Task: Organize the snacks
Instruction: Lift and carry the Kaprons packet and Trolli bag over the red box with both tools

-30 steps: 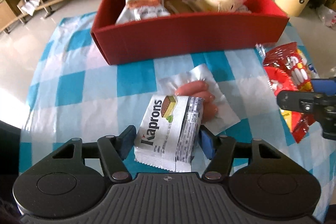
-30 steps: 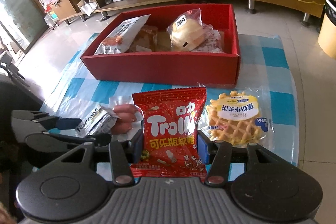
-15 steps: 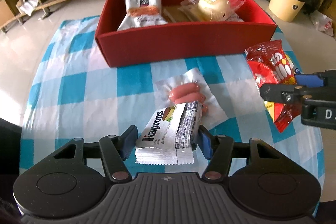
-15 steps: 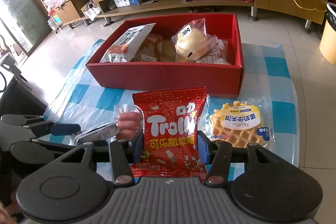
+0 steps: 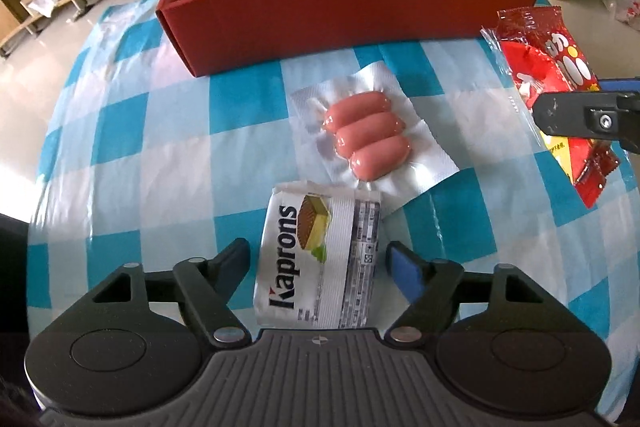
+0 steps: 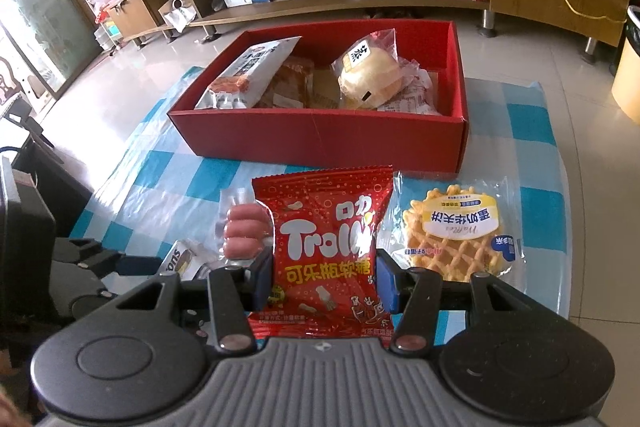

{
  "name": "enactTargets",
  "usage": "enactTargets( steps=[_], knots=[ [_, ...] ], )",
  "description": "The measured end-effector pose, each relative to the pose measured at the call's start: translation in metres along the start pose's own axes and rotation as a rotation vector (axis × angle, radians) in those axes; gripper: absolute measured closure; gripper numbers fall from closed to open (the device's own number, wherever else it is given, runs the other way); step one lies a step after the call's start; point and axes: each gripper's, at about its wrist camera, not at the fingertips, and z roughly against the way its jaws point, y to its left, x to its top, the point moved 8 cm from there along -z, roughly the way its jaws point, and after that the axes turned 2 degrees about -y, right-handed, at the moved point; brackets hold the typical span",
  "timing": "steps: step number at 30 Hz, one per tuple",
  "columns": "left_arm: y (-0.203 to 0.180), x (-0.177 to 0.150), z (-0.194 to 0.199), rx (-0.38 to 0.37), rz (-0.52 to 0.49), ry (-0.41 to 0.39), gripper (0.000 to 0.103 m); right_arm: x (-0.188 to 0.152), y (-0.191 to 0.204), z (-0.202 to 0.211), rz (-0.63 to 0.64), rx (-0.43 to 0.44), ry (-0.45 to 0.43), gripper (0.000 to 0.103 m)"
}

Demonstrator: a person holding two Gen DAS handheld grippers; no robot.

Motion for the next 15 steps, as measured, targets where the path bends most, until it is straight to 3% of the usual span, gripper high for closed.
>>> enactTargets(
  steps=[1, 3, 5, 6, 12, 15],
  knots=[
    [0.001, 0.0, -0.001, 0.004, 0.005, 0.003, 0.016, 0.0, 0.0, 0.0, -0.001, 0.001, 0.001, 0.055],
    [0.002, -0.003, 0.0, -0.012, 0.023, 0.007, 0.021, 0.0, 0.001, 0.0, 0.001, 0.004, 0.003, 0.055],
    [0.002, -0.006, 0.004, -0.024, 0.045, 0.009, 0.035, 0.002, 0.001, 0.002, 0.002, 0.008, -0.001, 0.055],
    [0.001, -0.009, 0.007, -0.024, 0.047, 0.008, 0.038, 0.003, 0.002, 0.003, 0.004, 0.01, -0.006, 0.055],
    [-0.001, -0.01, 0.032, 0.033, 0.056, 0.005, 0.038, 0.016, 0.011, 0.021, 0.026, 0.025, -0.068, 0.055],
    [-0.006, 0.011, 0.059, 0.024, 0.048, -0.092, 0.038, 0.023, 0.011, 0.031, 0.022, 0.019, -0.102, 0.055]
  ],
)
